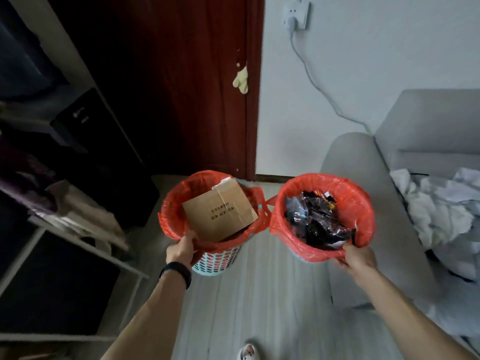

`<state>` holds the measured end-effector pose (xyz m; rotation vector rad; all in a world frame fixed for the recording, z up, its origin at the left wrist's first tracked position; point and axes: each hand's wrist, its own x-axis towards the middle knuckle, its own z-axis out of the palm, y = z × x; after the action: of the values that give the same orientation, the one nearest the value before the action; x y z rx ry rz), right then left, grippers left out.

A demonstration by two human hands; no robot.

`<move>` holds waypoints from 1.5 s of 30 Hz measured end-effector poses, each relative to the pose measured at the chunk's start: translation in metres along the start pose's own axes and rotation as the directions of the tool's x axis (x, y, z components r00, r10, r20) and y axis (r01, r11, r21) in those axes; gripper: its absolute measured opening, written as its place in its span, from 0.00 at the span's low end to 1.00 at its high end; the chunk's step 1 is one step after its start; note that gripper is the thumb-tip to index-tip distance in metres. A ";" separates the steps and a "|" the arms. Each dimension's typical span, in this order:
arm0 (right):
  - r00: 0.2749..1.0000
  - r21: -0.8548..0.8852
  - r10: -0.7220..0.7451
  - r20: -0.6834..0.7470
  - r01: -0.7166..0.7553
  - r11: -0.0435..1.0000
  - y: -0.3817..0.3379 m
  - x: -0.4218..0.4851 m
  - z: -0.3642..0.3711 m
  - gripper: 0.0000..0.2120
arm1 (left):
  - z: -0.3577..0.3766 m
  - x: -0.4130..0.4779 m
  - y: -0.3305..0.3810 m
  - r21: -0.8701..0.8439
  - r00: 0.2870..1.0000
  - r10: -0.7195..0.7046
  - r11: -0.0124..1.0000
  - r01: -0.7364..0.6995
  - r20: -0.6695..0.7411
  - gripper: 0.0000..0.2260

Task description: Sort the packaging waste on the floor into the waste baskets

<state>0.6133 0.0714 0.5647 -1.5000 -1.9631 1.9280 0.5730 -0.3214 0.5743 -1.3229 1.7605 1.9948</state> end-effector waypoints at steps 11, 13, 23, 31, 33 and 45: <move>0.984 0.003 0.176 0.025 -0.177 0.984 -0.088 0.234 0.073 0.04 | 0.237 0.138 0.094 0.071 0.998 -0.052 0.996 0.049 0.039 0.02; 0.968 0.011 0.241 0.067 -0.242 0.970 -0.098 0.289 0.094 0.05 | 0.279 0.173 0.101 0.100 0.997 -0.074 0.992 0.071 0.021 0.01; 0.933 -0.101 0.357 0.047 -0.351 0.931 -0.101 0.504 0.184 0.11 | 0.450 0.369 0.082 0.156 0.973 -0.214 0.962 0.225 -0.085 0.07; 0.958 -0.162 0.287 -0.012 -0.285 0.945 0.004 0.675 0.267 0.04 | 0.535 0.568 -0.024 0.145 0.964 -0.261 0.953 0.265 -0.042 0.09; 0.951 -0.156 0.297 -0.090 -0.308 0.938 0.049 0.721 0.276 0.07 | 0.549 0.610 -0.057 0.151 0.964 -0.264 0.953 0.262 -0.005 0.11; 0.930 -0.117 0.252 -0.269 -0.291 0.949 0.133 0.849 0.298 0.14 | 0.594 0.702 -0.097 0.295 0.941 -0.331 0.908 0.298 0.069 0.09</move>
<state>0.0549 0.3275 -0.1064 -2.0425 -1.9158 1.5910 -0.0732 -0.0674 -0.0359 -1.2721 1.5850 1.5514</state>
